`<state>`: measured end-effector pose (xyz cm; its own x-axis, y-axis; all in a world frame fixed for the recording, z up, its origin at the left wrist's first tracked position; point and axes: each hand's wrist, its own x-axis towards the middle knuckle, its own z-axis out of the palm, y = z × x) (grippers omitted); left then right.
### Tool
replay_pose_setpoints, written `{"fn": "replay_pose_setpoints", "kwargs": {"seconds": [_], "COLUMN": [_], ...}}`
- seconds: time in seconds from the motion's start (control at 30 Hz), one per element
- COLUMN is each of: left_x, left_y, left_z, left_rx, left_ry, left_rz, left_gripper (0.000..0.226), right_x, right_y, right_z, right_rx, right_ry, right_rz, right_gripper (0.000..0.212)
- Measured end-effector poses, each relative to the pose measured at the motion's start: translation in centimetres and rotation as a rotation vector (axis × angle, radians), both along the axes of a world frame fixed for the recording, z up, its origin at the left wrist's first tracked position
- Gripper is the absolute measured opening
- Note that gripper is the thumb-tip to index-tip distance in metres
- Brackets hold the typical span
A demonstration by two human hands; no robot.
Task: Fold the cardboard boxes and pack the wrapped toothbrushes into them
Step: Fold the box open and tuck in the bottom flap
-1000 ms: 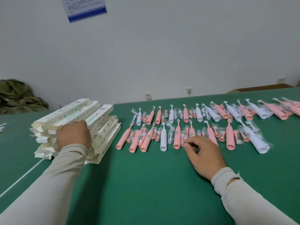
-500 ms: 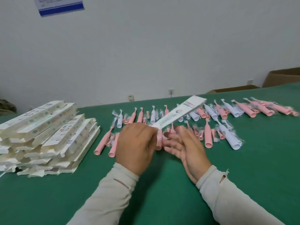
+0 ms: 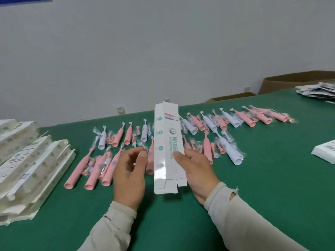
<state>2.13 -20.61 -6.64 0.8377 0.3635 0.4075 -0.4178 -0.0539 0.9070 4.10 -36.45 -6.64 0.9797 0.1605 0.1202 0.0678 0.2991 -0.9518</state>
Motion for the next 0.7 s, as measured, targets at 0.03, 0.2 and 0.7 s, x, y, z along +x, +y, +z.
{"fn": "replay_pose_setpoints", "kwargs": {"seconds": [0.03,0.2,0.7], "left_x": [0.3,-0.4,0.6], "left_y": [0.3,0.1,1.5], "left_z": [-0.1,-0.2,0.5], "left_rx": [-0.144,-0.535,-0.911], "left_ry": [0.1,0.328,0.274], "left_rz": [-0.155,-0.615,-0.349], "left_gripper": [0.013,0.066,0.101], "right_x": [-0.3,-2.0,-3.6], "right_y": [0.2,1.7,3.3], "right_z": [0.1,0.0,-0.9], "right_rx": [-0.018,-0.186,-0.455], "right_ry": [0.002,-0.06,-0.411], "right_rz": [0.049,0.131,-0.032], "right_gripper": [0.019,0.035,0.032]}}
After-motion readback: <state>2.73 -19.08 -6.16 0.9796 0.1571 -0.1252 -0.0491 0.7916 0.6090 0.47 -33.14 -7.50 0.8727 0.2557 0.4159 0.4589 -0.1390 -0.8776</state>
